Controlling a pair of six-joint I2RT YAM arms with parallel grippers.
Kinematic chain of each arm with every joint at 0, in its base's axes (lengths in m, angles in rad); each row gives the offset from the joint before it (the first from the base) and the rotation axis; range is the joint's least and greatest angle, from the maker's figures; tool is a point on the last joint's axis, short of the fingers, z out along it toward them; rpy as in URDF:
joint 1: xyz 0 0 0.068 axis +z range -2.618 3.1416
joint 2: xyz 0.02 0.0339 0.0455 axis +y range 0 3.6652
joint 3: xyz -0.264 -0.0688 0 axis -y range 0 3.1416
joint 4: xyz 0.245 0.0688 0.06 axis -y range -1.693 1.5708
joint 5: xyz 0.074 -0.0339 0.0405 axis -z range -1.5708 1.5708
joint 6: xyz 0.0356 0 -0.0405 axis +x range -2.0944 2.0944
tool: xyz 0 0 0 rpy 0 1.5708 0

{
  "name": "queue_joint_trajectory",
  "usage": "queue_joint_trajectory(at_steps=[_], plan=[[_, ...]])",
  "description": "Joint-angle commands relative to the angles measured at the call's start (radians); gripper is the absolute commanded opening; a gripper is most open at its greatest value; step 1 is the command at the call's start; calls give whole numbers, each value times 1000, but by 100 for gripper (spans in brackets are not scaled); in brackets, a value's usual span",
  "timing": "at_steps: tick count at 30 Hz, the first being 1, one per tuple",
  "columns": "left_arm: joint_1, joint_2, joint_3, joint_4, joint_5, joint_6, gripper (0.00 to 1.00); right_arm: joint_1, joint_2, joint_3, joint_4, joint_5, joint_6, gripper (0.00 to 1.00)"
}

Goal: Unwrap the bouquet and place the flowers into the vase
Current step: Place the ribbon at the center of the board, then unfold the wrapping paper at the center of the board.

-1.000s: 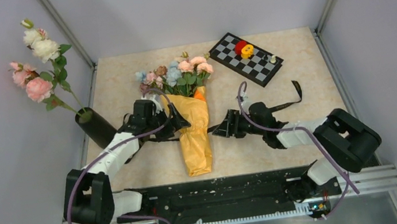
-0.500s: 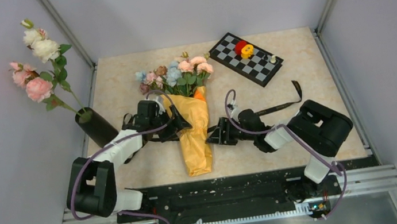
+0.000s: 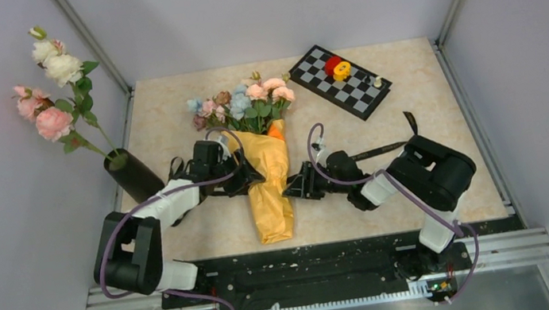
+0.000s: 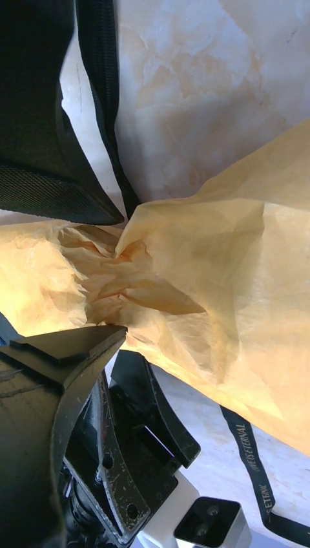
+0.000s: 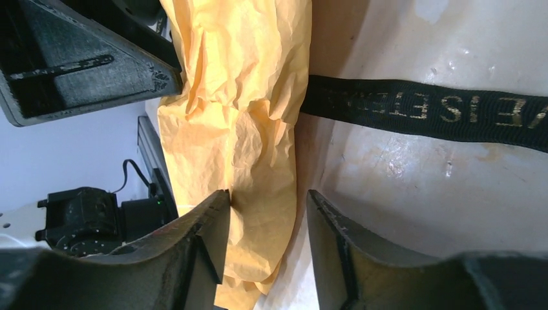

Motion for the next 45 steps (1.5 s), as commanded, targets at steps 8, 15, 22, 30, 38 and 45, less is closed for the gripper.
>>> queue_joint_trajectory(at_steps=[8,15,22,30,38,45], plan=[[-5,20,-12,41,-4,8,49,16,-5,42,61,-10,-12,32],[-5,14,-7,23,-27,18,33,16,-39,49,24,5,-38,18],[-5,7,9,4,-43,28,20,35,-146,81,-179,103,-154,15],[-5,2,21,-7,-55,31,15,128,-204,178,-431,286,-314,14],[-4,-6,32,-20,-59,28,6,148,-209,190,-439,315,-310,13],[-3,-7,32,-24,-59,26,0,147,-198,174,-412,284,-302,27]])
